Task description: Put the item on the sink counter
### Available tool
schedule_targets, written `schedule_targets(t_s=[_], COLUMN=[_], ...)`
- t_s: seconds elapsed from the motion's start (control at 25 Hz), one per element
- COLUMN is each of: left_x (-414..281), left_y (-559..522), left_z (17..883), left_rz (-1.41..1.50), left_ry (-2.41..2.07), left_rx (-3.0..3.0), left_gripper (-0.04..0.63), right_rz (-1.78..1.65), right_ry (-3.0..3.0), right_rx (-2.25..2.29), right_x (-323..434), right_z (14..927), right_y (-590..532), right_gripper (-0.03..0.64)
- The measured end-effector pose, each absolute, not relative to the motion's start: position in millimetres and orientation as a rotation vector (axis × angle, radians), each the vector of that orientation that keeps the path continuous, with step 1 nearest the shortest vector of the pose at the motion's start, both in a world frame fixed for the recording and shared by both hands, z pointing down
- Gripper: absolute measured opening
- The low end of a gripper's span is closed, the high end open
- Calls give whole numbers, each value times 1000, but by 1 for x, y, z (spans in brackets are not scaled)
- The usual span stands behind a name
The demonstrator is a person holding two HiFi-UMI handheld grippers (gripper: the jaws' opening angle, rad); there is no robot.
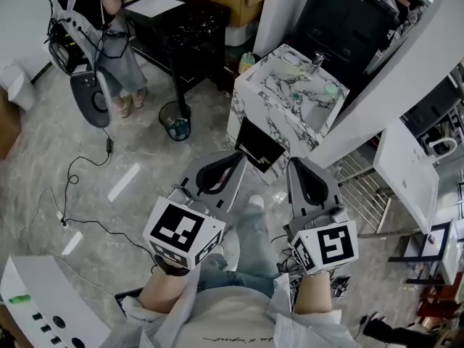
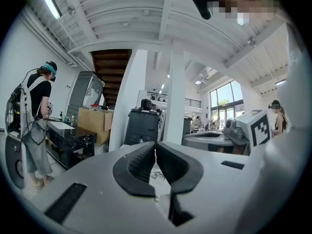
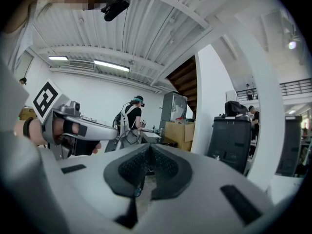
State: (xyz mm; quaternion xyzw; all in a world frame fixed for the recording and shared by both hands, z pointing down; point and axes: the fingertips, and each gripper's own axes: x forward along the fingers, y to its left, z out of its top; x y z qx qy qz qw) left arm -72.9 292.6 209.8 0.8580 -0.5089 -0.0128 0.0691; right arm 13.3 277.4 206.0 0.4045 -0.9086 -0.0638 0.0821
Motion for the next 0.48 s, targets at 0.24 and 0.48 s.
schedule_targets(t_s=[0.24,0.48], left_x=[-80,-67], left_y=[238,158], left_z=[221,214], left_rz=[-36,-44], left_ry=[-1572,-1632], left_rx=[2544,2510], left_gripper=[23,23], right_rz=[-174,-181], right_ry=[-2733,-2763], right_rx=[1167,1096], right_x=[9,17], right_z=[218,210], right_y=[219,137], right_gripper=[9,9])
